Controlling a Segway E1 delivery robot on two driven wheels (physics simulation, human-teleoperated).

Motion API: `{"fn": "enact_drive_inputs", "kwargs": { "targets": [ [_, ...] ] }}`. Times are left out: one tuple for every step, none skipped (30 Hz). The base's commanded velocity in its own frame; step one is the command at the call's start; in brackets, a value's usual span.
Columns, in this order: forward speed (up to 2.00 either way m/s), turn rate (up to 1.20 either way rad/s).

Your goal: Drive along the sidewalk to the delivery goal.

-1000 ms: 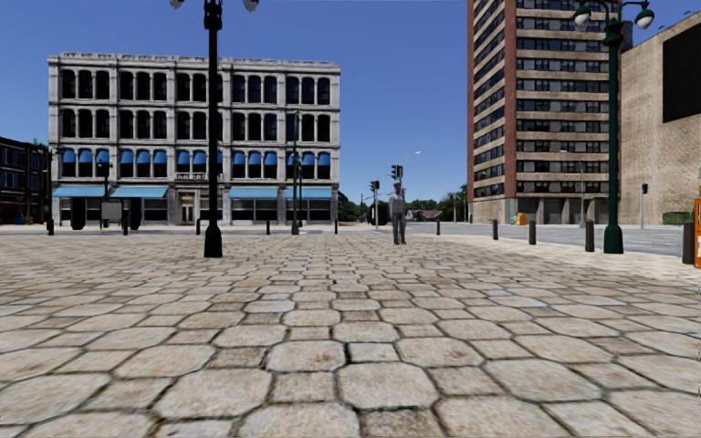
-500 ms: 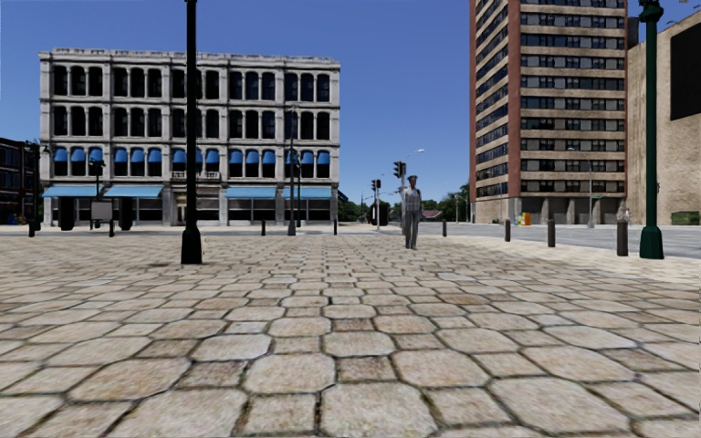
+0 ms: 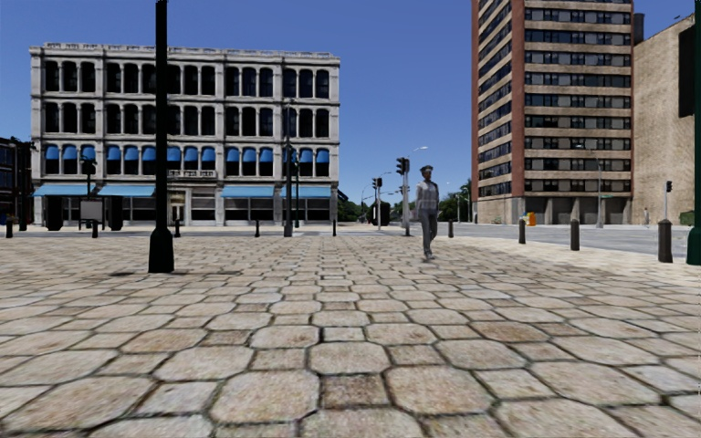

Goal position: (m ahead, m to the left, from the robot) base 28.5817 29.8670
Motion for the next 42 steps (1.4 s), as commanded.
{"fn": "enact_drive_inputs", "kwargs": {
  "targets": [
    [2.00, 0.00],
    [2.00, 0.00],
    [2.00, 0.00],
    [2.00, 0.00],
    [2.00, 0.00],
    [2.00, 0.00],
    [2.00, 0.00],
    [2.00, 0.00],
    [2.00, 0.00],
    [2.00, 0.00],
    [2.00, 0.00],
    [2.00, 0.00],
    [2.00, 0.00],
    [2.00, 0.00],
    [2.00, 0.00],
    [2.00, 0.00],
    [2.00, 0.00],
    [2.00, 0.00],
    [2.00, 0.00],
    [2.00, 0.00],
    [2.00, 0.00],
    [2.00, 0.00],
    [2.00, 0.00],
    [2.00, 0.00],
    [2.00, 0.00],
    [2.00, 0.00],
    [2.00, 0.00],
    [2.00, 0.00],
    [2.00, 0.00],
    [2.00, 0.00],
    [2.00, 0.00],
    [2.00, 0.00],
    [2.00, 0.00],
    [2.00, 0.00],
    [2.00, 0.00],
    [2.00, 0.00],
    [2.00, -0.08],
    [2.00, -0.13],
    [2.00, -0.15],
    [2.00, -0.18],
    [2.00, -0.18],
    [2.00, -0.24]
  ]
}}
